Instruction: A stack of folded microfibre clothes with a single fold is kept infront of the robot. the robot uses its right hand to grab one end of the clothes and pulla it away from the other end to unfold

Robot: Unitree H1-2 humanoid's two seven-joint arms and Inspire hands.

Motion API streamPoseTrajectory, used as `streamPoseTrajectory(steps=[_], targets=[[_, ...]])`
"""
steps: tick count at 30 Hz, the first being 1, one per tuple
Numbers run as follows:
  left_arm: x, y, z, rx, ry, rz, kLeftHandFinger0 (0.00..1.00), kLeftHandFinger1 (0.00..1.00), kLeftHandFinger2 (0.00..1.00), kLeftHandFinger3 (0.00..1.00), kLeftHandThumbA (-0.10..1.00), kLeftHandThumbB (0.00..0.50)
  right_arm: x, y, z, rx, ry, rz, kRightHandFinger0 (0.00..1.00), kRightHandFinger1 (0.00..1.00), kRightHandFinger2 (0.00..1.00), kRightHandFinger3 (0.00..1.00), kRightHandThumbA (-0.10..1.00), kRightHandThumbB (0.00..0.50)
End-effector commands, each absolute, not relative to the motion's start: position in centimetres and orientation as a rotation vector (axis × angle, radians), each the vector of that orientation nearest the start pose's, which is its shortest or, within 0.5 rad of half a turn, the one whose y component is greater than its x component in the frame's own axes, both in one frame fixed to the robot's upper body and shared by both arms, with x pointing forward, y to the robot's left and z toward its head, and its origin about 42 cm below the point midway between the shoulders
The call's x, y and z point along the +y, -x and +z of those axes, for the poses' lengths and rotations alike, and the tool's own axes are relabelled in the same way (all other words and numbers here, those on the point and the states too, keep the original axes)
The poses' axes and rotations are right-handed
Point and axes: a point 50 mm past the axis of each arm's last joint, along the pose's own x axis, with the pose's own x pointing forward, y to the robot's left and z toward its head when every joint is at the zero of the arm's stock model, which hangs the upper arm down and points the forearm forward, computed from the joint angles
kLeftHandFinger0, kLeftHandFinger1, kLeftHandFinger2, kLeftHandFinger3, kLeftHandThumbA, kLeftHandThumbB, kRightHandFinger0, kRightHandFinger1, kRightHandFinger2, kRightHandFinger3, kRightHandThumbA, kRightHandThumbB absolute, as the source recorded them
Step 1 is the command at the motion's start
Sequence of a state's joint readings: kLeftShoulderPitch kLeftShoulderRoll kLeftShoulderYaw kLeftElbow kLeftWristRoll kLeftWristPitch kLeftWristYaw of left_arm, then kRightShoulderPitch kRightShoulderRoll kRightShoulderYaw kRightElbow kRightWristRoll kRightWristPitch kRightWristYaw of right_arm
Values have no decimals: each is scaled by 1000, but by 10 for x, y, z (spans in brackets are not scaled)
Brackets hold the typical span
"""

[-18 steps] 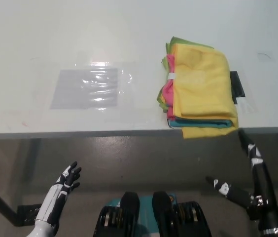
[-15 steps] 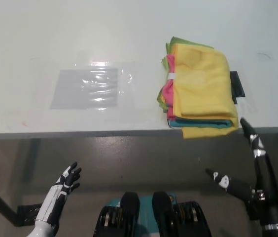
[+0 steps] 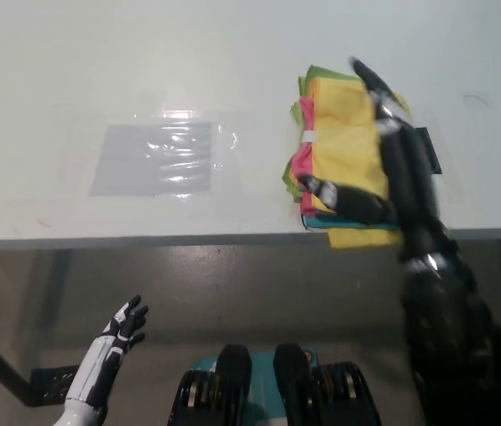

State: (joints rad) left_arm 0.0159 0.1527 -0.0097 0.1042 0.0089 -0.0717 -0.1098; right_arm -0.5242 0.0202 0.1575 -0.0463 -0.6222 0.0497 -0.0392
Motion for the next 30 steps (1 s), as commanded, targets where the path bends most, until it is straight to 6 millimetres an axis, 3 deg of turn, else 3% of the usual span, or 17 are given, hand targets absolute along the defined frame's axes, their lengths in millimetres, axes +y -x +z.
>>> streamPoseTrajectory(steps=[1, 4, 7, 13, 24, 30], targets=[[258, -279, 79, 11, -176, -146, 1000, 1000, 1000, 1000, 956, 177, -95, -423, 299, -548, 698, 44, 1000, 1000, 1000, 1000, 1000, 229], [258, -278, 78, 9, -176, -144, 1000, 1000, 1000, 1000, 942, 161, -87, -439, 301, -521, 724, 58, 1000, 1000, 1000, 1000, 1000, 220], [258, -277, 77, 7, -189, -148, 1000, 1000, 1000, 1000, 943, 179, -83, -456, 297, -460, 759, 74, 1000, 1000, 1000, 1000, 1000, 230], [258, -278, 79, -1, -202, -147, 1000, 1000, 1000, 1000, 954, 177, -87, -480, 291, -387, 812, 80, 1000, 1000, 1000, 1000, 1000, 214], [259, -277, 78, -8, -226, -153, 1000, 1000, 1000, 1000, 968, 193, -113, -500, 279, -314, 891, 8, 1000, 1000, 1000, 1000, 1000, 211], [258, -276, 76, -4, -223, -155, 1000, 1000, 1000, 1000, 973, 201, -125, -506, 256, -222, 881, 15, 1000, 1000, 1000, 1000, 1000, 220]])
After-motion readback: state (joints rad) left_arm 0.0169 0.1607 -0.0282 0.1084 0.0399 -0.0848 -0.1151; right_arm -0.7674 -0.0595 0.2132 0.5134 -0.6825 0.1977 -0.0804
